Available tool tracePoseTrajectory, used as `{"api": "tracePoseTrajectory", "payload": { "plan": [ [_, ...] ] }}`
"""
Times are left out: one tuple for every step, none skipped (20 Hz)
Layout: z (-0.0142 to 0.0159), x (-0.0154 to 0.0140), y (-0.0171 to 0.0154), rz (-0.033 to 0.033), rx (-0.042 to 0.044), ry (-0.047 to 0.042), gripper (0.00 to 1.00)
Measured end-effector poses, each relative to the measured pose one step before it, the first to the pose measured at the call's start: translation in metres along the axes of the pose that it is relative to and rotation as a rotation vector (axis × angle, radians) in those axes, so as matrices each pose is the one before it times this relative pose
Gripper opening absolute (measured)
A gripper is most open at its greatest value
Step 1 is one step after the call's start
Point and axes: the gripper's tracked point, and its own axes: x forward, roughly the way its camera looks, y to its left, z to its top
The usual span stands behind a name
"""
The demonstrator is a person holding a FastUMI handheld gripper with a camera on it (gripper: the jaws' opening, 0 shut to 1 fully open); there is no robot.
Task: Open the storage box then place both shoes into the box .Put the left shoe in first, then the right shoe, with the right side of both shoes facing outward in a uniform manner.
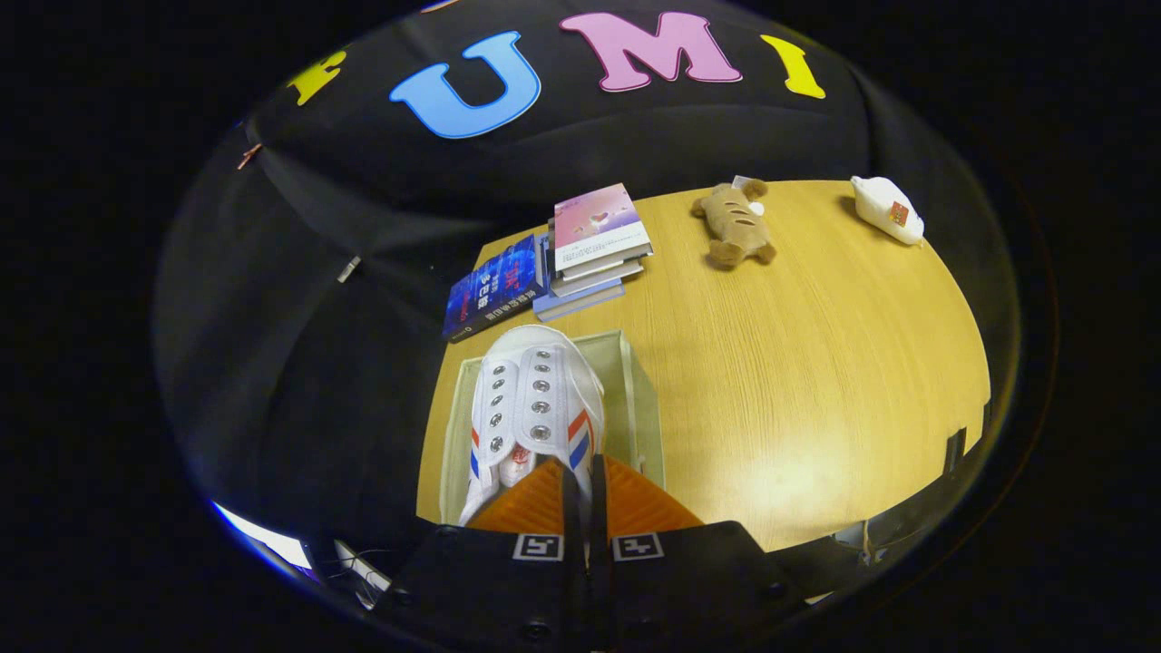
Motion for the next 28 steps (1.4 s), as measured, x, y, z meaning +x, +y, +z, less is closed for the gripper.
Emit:
{"api": "tracePoseTrajectory", "payload": {
  "plan": [
    [-0.00718,0.00748,-0.00123,-0.02744,-0.01783,0.00841,0.05],
    [-0.00816,0.00704,-0.00242,-0.02298,-0.02090,0.01324,0.05],
    [-0.00917,0.00205,0.00272,0.00582,-0.00066,0.02383,0.05],
    [-0.00542,-0.00039,0.01000,0.04031,0.02010,0.02103,0.18],
    [0.00446,-0.00443,0.00803,0.03467,0.01789,-0.02086,0.35],
    [0.00876,-0.00247,0.00479,0.01590,-0.00780,-0.03181,0.53],
    [0.00820,-0.00371,0.00092,0.00730,-0.03249,-0.03145,0.70],
    [0.00858,-0.00155,0.00175,0.00478,-0.04076,-0.02761,0.83],
    [0.00452,-0.00231,-0.00051,0.00159,-0.03079,-0.02206,0.85],
    [0.00357,-0.00270,-0.00091,0.00470,-0.01588,-0.01323,0.89],
    [0.00018,-0.00087,-0.00131,0.00533,-0.01203,-0.00301,0.90],
    [-0.00035,-0.00125,-0.00344,0.00121,-0.01187,0.00253,0.92],
    [0.00011,-0.00187,-0.00635,-0.00024,-0.01034,0.00126,0.92],
    [0.00167,-0.00189,-0.00634,0.00171,-0.00228,-0.00299,0.94],
    [0.00428,-0.00285,-0.00875,-0.00144,-0.00111,-0.01212,0.95],
    [0.00471,-0.00353,-0.01020,-0.00354,-0.00548,-0.01320,0.96],
    [0.00539,-0.00315,-0.01121,-0.00365,-0.00992,-0.01717,0.96],
    [0.00420,-0.00354,-0.01312,-0.01068,-0.01388,-0.01586,0.96],
    [0.00519,-0.00425,-0.01252,-0.00654,-0.01039,-0.01923,0.96],
    [0.00636,-0.00446,-0.01180,-0.00538,-0.00863,-0.02258,0.96],
    [0.00901,-0.00745,-0.01223,0.00283,-0.00895,-0.02762,0.96],
    [0.00721,-0.00509,-0.01052,0.00174,-0.01329,-0.02854,0.96],
    [0.00749,-0.00562,-0.01193,-0.00186,-0.01744,-0.03151,0.96],
    [0.00866,-0.00604,-0.01186,-0.00368,-0.01841,-0.03437,0.96],
    [0.00932,-0.00673,-0.01265,-0.00364,-0.02001,-0.03789,0.96],
    [0.00844,-0.00637,-0.01275,-0.00720,-0.01962,-0.03554,0.96],
    [0.00823,-0.00669,-0.01396,-0.01009,-0.01826,-0.03300,0.96],
    [0.00822,-0.00733,-0.01250,-0.00883,-0.01692,-0.03369,0.96]
  ]
}}
